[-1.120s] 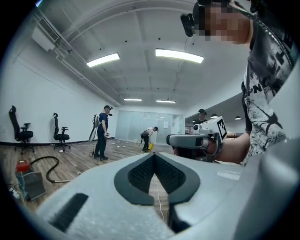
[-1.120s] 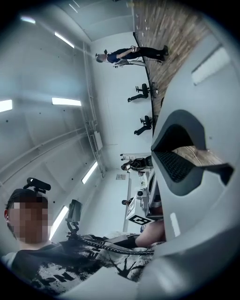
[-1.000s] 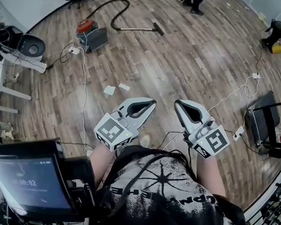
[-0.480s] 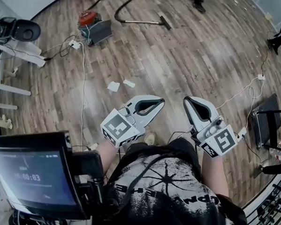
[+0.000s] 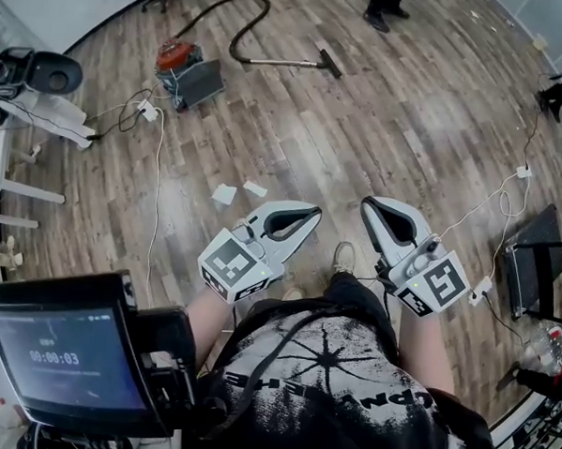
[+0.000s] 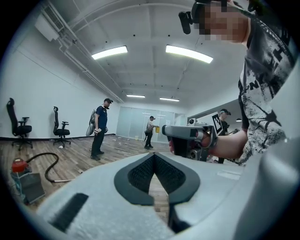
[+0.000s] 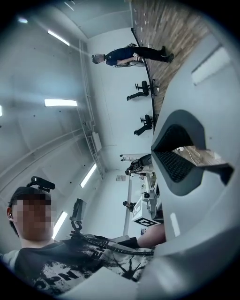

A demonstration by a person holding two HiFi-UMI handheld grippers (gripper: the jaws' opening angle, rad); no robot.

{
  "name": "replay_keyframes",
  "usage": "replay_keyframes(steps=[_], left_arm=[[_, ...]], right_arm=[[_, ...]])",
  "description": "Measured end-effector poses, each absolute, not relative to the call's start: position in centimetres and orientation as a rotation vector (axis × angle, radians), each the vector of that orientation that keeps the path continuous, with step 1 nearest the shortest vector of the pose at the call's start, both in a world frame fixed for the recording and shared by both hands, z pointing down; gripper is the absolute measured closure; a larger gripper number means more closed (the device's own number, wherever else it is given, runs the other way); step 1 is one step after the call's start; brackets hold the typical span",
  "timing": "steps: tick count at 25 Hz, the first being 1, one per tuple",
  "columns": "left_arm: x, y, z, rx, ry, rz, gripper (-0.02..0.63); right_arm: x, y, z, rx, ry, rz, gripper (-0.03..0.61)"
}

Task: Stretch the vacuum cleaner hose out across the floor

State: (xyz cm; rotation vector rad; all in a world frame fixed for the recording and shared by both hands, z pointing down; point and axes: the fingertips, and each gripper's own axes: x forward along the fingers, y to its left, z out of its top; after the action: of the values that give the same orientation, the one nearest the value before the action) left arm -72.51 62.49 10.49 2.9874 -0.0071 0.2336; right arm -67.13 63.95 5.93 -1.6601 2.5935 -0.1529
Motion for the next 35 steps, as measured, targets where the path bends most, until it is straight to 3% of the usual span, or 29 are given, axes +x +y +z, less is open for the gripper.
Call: replay_keyframes(steps=[20, 35], left_arm=[[-51.5, 52.4, 7.4, 3.025, -0.296, 0.192, 0.612], [-46.9, 47.0, 7.9, 3.020, -0.388, 0.226, 0.612]], right_arm=[[-45.8, 55.8, 5.7, -1.487, 2.706, -0.091, 0.571], [-41.3, 49.8, 6.5, -1.388, 2.738, -0.113, 0.571]])
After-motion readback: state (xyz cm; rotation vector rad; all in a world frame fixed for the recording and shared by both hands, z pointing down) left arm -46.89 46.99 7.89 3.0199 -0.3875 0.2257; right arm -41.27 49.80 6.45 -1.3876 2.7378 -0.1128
